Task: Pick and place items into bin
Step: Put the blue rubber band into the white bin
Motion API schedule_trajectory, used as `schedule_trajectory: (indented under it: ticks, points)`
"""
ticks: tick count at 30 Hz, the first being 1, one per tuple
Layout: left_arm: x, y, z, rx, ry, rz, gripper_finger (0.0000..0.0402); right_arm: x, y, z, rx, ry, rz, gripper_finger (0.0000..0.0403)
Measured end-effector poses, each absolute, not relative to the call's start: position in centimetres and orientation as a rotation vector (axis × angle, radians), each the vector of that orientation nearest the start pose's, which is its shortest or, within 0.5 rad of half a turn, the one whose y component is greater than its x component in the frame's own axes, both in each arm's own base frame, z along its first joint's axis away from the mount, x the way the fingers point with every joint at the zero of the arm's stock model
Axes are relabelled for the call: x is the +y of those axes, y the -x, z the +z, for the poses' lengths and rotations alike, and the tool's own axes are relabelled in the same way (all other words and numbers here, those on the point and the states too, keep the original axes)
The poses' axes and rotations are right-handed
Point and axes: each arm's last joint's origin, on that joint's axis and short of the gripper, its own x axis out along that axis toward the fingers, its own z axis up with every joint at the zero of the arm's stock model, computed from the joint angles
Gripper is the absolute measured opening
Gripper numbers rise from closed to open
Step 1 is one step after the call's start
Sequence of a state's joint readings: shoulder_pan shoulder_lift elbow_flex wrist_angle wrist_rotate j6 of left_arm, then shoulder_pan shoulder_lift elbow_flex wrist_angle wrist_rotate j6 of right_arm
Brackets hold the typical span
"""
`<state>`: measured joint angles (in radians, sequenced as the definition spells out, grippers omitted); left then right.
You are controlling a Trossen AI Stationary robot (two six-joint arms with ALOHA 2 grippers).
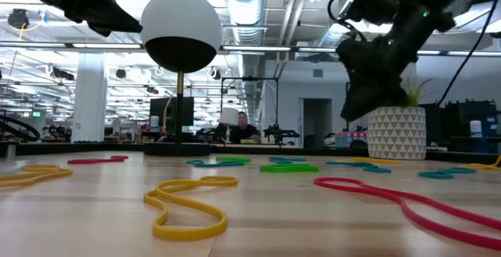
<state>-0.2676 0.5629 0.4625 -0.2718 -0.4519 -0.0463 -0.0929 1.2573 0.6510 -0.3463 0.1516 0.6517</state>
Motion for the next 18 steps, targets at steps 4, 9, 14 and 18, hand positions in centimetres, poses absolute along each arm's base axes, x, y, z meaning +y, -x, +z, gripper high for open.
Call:
schedule_trajectory:
  ticks: [4, 9, 14, 18]
  points:
    - [-2.3, -13.2, 24.5, 0.344, -0.086, 0.190, 0.0078, -1.4, -23.0, 19.1, 0.814, -0.574, -0.514, 0.0071]
    - [-2.3, -13.2, 24.5, 0.345, -0.094, 0.189, 0.0078, -0.4, -23.5, 18.6, 0.825, -0.566, -0.483, 0.0071]
    - [-2.3, -13.2, 24.5, 0.345, -0.094, 0.189, 0.0078, -0.7, -24.9, 17.9, 0.777, -0.534, -0.454, 0.0071]
    - [-2.3, -13.2, 24.5, 0.345, -0.097, 0.188, 0.0078, -0.8, -25.5, 17.1, 0.797, -0.550, -0.431, 0.0071]
